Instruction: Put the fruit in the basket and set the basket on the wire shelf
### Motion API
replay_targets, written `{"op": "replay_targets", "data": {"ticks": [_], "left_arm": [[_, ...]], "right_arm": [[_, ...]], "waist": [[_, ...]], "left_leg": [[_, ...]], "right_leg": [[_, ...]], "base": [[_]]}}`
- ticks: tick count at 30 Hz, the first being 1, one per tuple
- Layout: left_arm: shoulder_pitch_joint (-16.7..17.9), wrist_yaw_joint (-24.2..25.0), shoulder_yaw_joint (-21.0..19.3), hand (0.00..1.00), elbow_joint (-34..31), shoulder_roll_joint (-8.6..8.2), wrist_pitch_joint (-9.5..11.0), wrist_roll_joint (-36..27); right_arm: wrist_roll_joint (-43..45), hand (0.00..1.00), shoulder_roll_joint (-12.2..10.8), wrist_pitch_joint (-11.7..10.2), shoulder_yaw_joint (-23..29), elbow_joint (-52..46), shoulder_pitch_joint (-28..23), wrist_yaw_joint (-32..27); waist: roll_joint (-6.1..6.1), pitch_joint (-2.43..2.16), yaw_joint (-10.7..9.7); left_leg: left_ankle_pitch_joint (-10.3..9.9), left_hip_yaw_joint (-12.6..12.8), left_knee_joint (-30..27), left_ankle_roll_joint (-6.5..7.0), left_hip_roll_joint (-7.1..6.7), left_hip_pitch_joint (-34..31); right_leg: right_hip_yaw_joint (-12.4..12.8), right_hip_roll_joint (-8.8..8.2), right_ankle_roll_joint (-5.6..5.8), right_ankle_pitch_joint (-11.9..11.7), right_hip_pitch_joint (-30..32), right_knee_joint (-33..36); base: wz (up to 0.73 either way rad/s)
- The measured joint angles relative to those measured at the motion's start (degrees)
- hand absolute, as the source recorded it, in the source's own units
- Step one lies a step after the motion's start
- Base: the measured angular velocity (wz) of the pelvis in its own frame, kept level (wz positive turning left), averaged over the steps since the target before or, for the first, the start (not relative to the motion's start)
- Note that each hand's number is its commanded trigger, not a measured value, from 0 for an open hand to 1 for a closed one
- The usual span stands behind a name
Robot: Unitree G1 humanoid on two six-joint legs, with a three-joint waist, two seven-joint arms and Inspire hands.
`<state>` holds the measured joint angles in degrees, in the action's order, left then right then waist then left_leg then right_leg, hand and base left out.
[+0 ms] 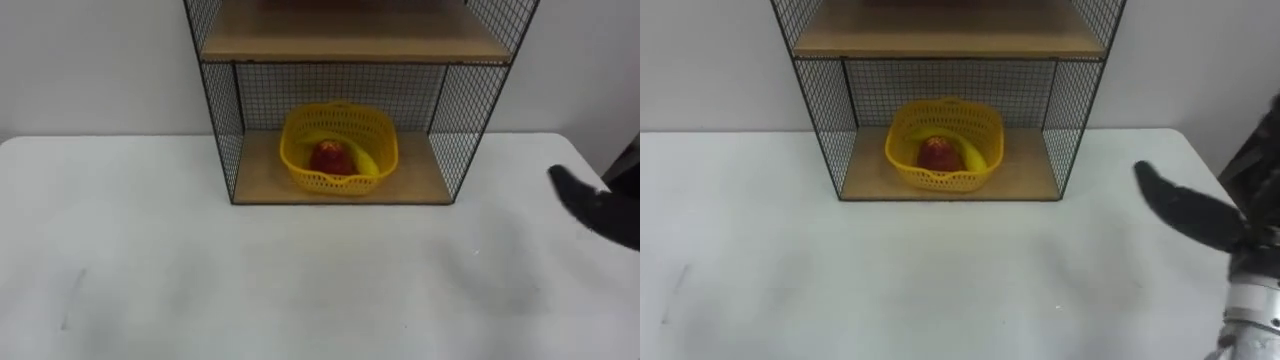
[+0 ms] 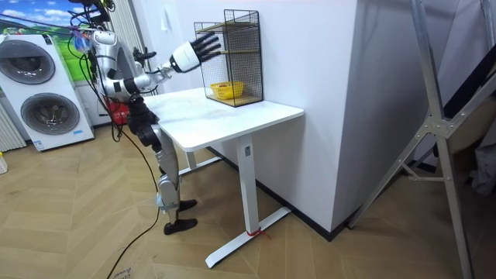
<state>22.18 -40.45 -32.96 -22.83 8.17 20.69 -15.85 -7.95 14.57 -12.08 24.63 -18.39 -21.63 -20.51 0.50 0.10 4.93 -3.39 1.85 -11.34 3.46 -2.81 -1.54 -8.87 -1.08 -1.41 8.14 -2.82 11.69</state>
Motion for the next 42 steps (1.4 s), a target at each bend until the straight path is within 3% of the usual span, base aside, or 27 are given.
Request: {"op": "replay_targets", "data": {"ticks": [2,3,7,9,13,15,16,20,22,24,28,31,32,33,34,35,37,38,40,41,42], "left_arm": [[0.0,-3.8,-3.8,0.00,0.0,0.46,0.2,0.4],[0.0,-6.3,-6.9,0.00,0.0,1.06,0.2,0.3],[1.4,-14.5,-16.0,0.00,0.8,5.22,2.3,-2.1],[2.2,-17.3,-19.0,0.00,2.7,7.35,2.3,-4.9],[5.2,-22.7,-23.8,0.00,13.2,10.12,2.2,-14.6],[6.0,-24.4,-25.2,0.00,18.5,11.05,2.1,-20.0],[6.7,-24.7,-25.5,0.00,22.8,11.85,2.0,-24.2],[7.0,-22.5,-23.9,0.00,38.2,13.32,0.6,-37.0],[7.0,-20.1,-20.3,0.00,49.0,13.03,0.0,-47.8],[7.0,-18.7,-17.9,0.00,56.3,11.88,-0.3,-51.8],[6.5,-13.1,-14.0,0.00,72.5,6.74,-0.3,-55.0],[4.0,-7.7,-11.0,0.00,81.9,3.01,-1.3,-53.2],[3.3,-6.8,-10.4,0.00,83.5,2.62,-2.0,-52.5],[2.9,-4.7,-8.9,0.00,86.1,1.60,-3.3,-49.7],[2.7,-2.3,-7.9,0.00,88.4,0.47,-4.5,-45.2],[2.7,-1.1,-7.4,0.00,89.4,0.00,-5.0,-43.0],[3.6,3.2,-3.6,0.00,91.9,-0.77,-7.9,-34.9],[4.0,4.4,-2.6,0.00,92.5,-0.63,-8.6,-33.0],[1.9,9.6,3.3,0.00,93.7,0.22,-11.7,-22.6],[0.8,10.7,5.4,0.00,93.8,0.60,-12.3,-19.7],[-1.5,13.0,9.6,0.00,93.9,1.21,-13.4,-13.7]], "right_arm": [[0.0,0.00,1.1,-0.6,4.3,-0.4,0.0,-3.1],[-0.6,0.00,2.0,-1.0,7.6,-0.5,0.0,-5.8],[-7.2,0.00,4.5,-4.6,17.5,0.4,-1.1,-16.8],[-10.3,0.00,5.7,-5.4,20.2,4.1,-1.9,-20.9],[-20.1,0.00,6.8,-5.0,24.4,16.5,-3.7,-29.7],[-26.1,0.00,7.0,-4.1,25.9,21.0,-4.1,-33.4],[-29.7,0.00,7.6,-4.0,26.8,24.7,-4.0,-34.9],[-39.7,0.00,8.9,-2.7,26.1,39.0,-5.9,-34.8],[-49.4,0.00,8.8,-2.2,25.3,51.2,-6.3,-32.5],[-53.8,0.00,7.4,-2.1,23.6,61.0,-6.2,-30.7],[-55.7,0.00,-0.1,-2.1,19.6,75.8,-6.0,-27.0],[-54.4,0.00,-3.3,-0.9,13.9,87.1,-3.3,-23.1],[-53.6,0.00,-3.7,-0.2,13.2,89.3,-2.5,-22.3],[-50.6,0.00,-4.2,1.2,12.4,92.8,-0.8,-21.1],[-46.8,0.00,-4.2,2.5,12.1,95.6,1.2,-20.0],[-44.6,0.00,-4.2,3.1,11.9,96.8,1.9,-19.5],[-38.2,0.00,-4.1,6.0,6.1,99.0,4.9,-16.8],[-36.8,0.00,-4.3,6.5,4.1,99.1,5.9,-15.7],[-32.1,0.00,-4.1,8.6,-5.7,100.0,8.4,-10.9],[-29.5,0.00,-4.1,9.0,-7.8,100.4,8.6,-9.9],[-23.8,0.00,-4.0,9.8,-10.6,101.0,8.6,-8.0]], "waist": [[-0.05,0.01,-0.2],[-0.15,-0.20,-0.2],[0.08,-0.12,-0.3],[0.01,-0.23,-0.4],[0.61,-0.60,-1.6],[0.34,-0.55,-1.5],[0.08,-0.61,-1.5],[0.11,-0.57,-1.8],[0.18,-0.68,-2.0],[0.58,-1.18,-2.1],[0.37,-1.23,-1.9],[0.45,-1.39,-2.0],[0.55,-1.42,-2.4],[0.79,-1.64,-3.4],[0.55,-1.68,-3.3],[0.19,-1.51,-3.2],[-0.87,-1.19,-2.9],[-0.97,-1.15,-2.6],[0.46,-1.31,-3.3],[1.05,-1.36,-3.6],[2.52,-1.63,-4.0]], "left_leg": [[0.0,-0.1,0.0,-0.01,-0.04,-0.1],[0.0,-0.2,-0.1,-0.03,-0.03,-0.6],[-0.1,-0.2,-0.5,-0.30,0.00,-2.0],[-0.1,-0.1,-0.6,-0.30,-0.07,-2.3],[-1.1,0.6,-2.6,-1.52,0.07,-4.2],[-2.7,0.9,-4.6,-2.21,0.22,-5.9],[-3.4,0.3,-5.7,-1.47,0.05,-6.9],[-3.5,0.0,-5.5,-1.30,-0.15,-8.0],[-3.5,0.1,-5.2,-1.28,-0.09,-7.8],[-3.5,0.4,-5.5,-1.30,0.15,-7.8],[-7.1,1.0,-9.1,-1.88,1.20,-7.9],[-6.9,1.4,-5.1,-2.16,0.78,-5.9],[-6.6,1.5,-4.1,-2.51,0.69,-5.3],[-6.2,3.0,-4.1,-2.78,0.93,-4.4],[-6.4,4.7,-6.3,-2.99,2.17,-4.5],[-7.0,4.8,-8.1,-3.08,2.63,-4.5],[-12.0,4.4,-17.2,-3.13,4.93,-6.0],[-12.6,3.6,-17.8,-2.01,4.99,-6.4],[-12.3,-0.2,-15.1,-2.42,2.50,-5.6],[-11.8,-0.4,-13.6,-2.98,1.80,-5.3],[-9.7,0.3,-9.5,-3.66,0.54,-4.6]], "right_leg": [[-0.2,-0.07,-0.01,0.1,0.1,0.0],[-0.2,-0.08,-0.02,0.1,0.6,0.1],[-0.6,-0.26,-0.17,0.6,2.2,0.9],[-0.6,-0.46,-0.22,1.2,2.8,2.1],[-2.0,-1.50,-0.27,2.1,4.9,4.0],[-2.3,-1.81,-0.12,3.1,6.3,5.8],[-2.5,-1.91,0.00,3.5,7.1,6.8],[-2.4,-1.92,0.07,3.7,8.1,6.9],[-2.5,-2.01,0.09,3.7,7.8,6.6],[-2.8,-2.07,0.09,3.7,7.6,6.3],[-4.0,-2.02,0.06,3.8,6.2,6.4],[-3.8,-2.29,0.51,3.9,4.6,4.2],[-3.9,-2.42,0.60,3.9,4.4,3.5],[-4.7,-3.15,0.85,3.7,4.4,3.1],[-5.8,-3.33,0.95,3.6,4.0,3.6],[-6.6,-3.44,0.95,3.6,3.7,4.1],[-12.2,-4.94,1.37,3.6,2.7,8.5],[-12.6,-4.74,1.70,3.7,2.4,9.3],[-7.4,-2.26,3.62,5.1,1.8,8.9],[-5.2,-1.72,3.74,5.4,1.5,8.9],[-1.7,-1.64,3.11,6.1,0.2,8.4]], "base": [[0.04],[0.00],[-0.01],[-0.02],[0.00],[-0.07],[-0.08],[0.07],[0.13],[0.09],[-0.17],[-0.25],[0.00],[-0.09],[-0.22],[-0.55],[-0.75],[-0.60],[-0.02],[0.63],[0.91]]}}
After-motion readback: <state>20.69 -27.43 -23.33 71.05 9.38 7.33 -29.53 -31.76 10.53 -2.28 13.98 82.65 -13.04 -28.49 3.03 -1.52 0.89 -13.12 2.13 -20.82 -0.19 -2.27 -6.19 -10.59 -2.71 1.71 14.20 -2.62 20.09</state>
